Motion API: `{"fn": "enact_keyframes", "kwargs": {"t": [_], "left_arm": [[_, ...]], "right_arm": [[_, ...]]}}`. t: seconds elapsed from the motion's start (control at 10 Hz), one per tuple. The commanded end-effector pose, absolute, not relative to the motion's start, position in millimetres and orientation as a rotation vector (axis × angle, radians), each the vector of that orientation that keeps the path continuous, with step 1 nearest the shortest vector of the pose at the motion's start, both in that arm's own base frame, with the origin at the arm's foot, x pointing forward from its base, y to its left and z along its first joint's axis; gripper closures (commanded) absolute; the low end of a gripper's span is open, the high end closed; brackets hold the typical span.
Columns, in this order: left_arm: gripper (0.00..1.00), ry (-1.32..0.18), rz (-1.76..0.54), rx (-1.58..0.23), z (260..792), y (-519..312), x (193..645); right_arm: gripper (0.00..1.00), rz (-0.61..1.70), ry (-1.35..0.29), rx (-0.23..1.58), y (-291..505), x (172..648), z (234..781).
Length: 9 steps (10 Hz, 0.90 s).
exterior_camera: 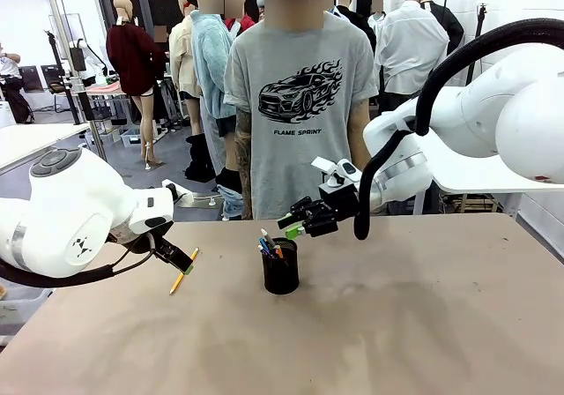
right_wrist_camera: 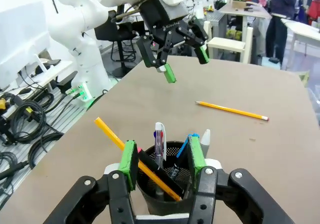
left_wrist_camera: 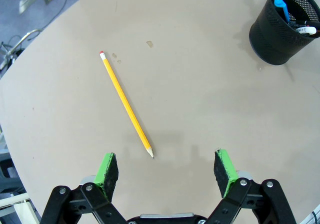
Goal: Place the pens into the pen holder.
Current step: Pick up a writing instrument from the table and place it into the Pen holder.
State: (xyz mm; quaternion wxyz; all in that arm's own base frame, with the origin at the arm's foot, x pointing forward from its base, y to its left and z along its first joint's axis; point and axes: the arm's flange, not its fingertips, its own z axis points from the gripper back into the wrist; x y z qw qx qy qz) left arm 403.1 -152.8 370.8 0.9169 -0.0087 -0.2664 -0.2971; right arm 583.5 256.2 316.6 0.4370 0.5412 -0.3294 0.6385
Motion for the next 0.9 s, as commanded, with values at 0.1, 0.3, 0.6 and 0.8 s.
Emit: {"fn": "enact_keyframes", "kwargs": {"t": [0.1, 0.3, 0.6, 0.8], "left_arm": [[0.00, -0.549, -0.607, -0.021, 371, -151, 403], [0.00, -0.549, -0.607, -0.021, 371, -151, 403], [0.00, -0.549, -0.607, -0.021, 371, -151, 403], [0.00, -0.549, -0.607, -0.021, 371, -151, 403]], "right_arm": [[0.48, 1.570, -0.968, 1.230, 208, 566, 361], [0.48, 1.527, -1.046, 1.096, 166, 553, 386], [0.48, 1.436, -1.029, 0.945, 118, 531, 409], [0.48, 1.232, -0.934, 0.895, 90, 515, 429]]}}
